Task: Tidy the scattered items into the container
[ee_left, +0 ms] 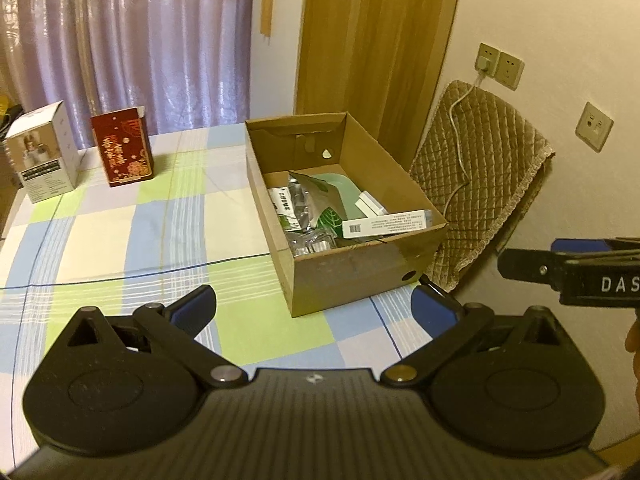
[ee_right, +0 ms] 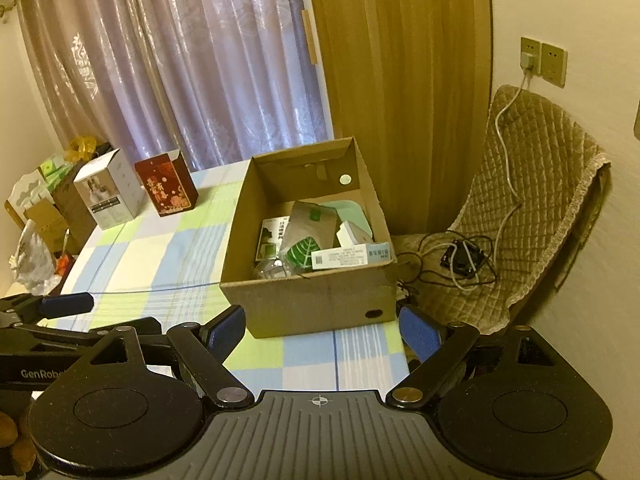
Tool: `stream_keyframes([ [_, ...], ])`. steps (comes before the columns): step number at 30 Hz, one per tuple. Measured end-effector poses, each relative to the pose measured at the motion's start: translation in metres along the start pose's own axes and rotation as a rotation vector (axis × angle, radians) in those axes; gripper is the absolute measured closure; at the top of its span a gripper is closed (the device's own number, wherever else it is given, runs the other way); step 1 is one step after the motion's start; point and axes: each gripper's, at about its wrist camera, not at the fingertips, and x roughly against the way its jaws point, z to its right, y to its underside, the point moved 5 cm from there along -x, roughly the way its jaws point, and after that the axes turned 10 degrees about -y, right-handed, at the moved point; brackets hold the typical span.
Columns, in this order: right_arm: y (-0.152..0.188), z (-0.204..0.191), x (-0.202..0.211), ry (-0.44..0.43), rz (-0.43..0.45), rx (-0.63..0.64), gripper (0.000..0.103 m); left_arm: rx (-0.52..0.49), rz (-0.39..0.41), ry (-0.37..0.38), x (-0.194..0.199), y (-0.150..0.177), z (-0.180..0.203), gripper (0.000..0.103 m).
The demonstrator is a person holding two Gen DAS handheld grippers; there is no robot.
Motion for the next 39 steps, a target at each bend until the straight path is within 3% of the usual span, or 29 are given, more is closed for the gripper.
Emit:
stream_keyframes([
  [21,0.016,-0.008,0.013,0.040,-0.011,0.043,0.014,0.027,0.021,-0.058,0.011,0.010,-0.008,0.001],
  [39,0.010,-0.009,0.010,0.029,-0.028,0.032,0.014,0.028,0.012,-0.055,0.007,0.012,-0.010,0.001],
])
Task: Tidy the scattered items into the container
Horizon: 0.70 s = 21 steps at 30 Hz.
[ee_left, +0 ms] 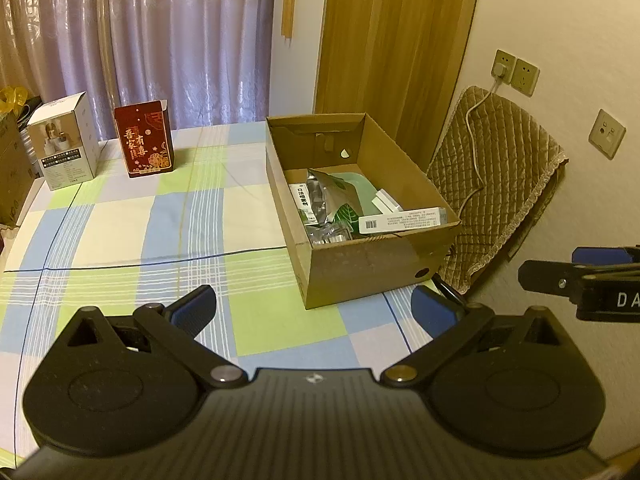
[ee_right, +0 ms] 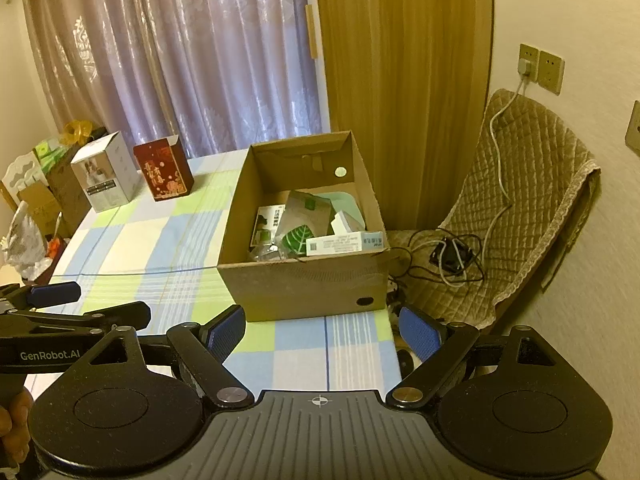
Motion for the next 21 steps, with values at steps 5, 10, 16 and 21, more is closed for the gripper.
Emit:
stream_keyframes([
  [5,-0.0003,-0.0005,-0.0015,-0.004,-0.001,0.000,0.014,0.006,-0.001,0.002,-0.0004,-0.0010,0.0016,0.001],
  [10,0.0003,-0.0015,-0.0027,-0.007,-0.003,-0.001,0.014,0.012,-0.003,0.005,-0.0007,-0.0013,0.0019,0.001],
  [16,0.0020,-0.0025,-0.0033,-0.011,-0.006,-0.004,0.014,0.010,-0.010,0.010,-0.0011,-0.0019,0.0014,0.001],
  [21,0.0035,-0.0024,-0.0039,-0.010,-0.008,-0.010,0.014,0.005,0.003,0.024,0.0008,-0.0012,0.0015,0.001],
])
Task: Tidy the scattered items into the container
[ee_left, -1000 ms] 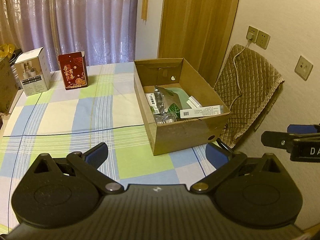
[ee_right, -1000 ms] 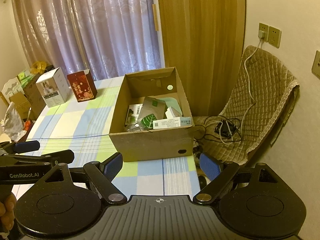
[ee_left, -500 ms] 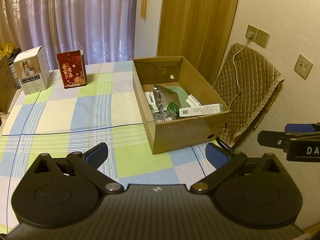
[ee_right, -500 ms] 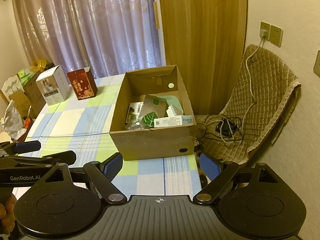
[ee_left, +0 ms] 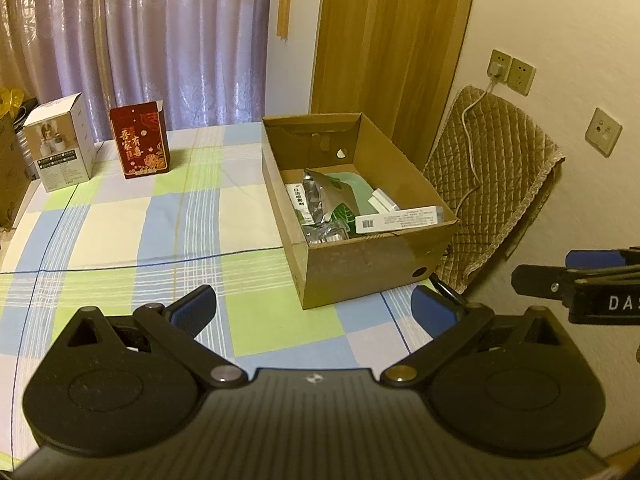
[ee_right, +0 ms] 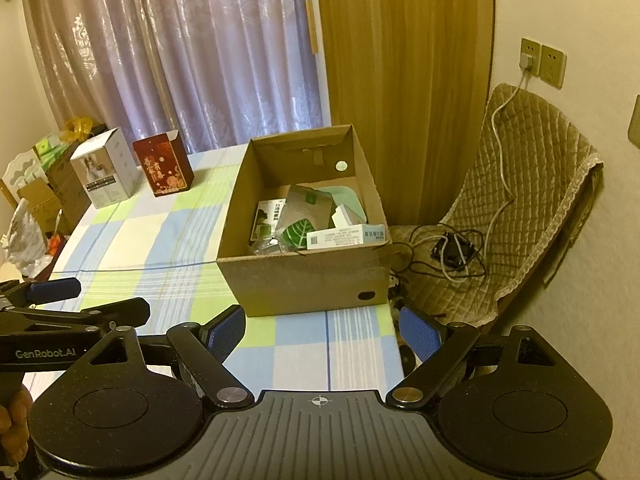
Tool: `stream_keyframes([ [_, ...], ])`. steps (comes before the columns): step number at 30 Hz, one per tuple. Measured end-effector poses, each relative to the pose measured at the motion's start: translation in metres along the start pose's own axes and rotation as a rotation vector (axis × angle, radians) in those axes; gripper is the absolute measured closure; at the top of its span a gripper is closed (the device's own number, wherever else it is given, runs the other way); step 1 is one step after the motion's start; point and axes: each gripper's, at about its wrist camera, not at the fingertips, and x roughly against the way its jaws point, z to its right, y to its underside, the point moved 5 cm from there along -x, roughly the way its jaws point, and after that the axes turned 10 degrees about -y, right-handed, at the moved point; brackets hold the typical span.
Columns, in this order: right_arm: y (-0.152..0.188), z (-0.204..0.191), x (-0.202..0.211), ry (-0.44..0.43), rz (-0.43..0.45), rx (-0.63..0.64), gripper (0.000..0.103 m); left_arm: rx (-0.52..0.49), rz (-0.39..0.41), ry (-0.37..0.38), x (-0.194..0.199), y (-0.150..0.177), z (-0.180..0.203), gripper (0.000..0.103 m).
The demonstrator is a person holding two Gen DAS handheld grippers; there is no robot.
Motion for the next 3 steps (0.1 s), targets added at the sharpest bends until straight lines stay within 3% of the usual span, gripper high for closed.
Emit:
stream_keyframes([
  [3,0.0011,0.0010,-0.0011,0.001,-0.005,0.000,0.014,0.000,0.003,-0.004,-0.0007,-0.0003,-0.0007,0.001],
])
